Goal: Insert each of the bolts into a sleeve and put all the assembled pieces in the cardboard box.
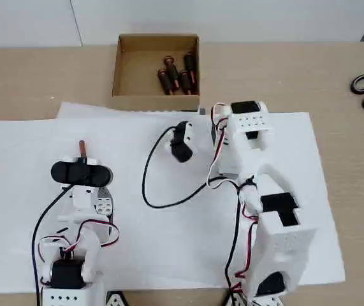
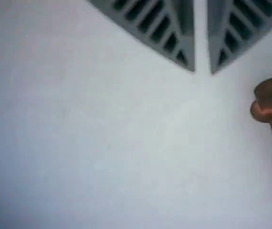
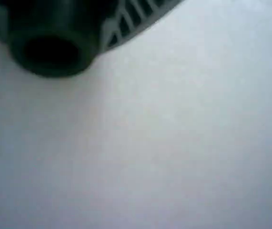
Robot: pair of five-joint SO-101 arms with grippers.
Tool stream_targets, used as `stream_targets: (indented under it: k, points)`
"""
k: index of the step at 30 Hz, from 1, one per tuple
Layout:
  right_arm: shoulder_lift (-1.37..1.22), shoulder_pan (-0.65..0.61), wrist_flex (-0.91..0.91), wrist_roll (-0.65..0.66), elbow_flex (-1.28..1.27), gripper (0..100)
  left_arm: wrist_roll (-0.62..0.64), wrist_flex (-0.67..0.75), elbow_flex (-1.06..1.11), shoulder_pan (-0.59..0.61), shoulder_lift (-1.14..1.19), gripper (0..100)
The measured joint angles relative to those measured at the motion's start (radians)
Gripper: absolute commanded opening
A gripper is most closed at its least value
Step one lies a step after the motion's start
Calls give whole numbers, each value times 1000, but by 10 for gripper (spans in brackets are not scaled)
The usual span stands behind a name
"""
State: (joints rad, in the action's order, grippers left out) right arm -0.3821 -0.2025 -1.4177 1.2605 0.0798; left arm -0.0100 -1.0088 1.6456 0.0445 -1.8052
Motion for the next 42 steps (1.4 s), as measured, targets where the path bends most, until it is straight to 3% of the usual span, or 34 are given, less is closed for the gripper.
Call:
stream_targets:
  k: [11,17,28,34,42]
  points:
    - [173,-26,-235,-391,164,3,0,0,0,0,0,7]
    - [367,-29,-253,-552,166,3,-14,-2,-9,0,0,7]
    - [686,-29,-259,-746,-83,3,-130,-250,-368,0,6,7]
    - [838,-31,-259,-787,-267,3,-133,-333,-624,0,242,7]
    - [1026,51,-261,-787,-446,3,-133,-417,-1054,0,792,7]
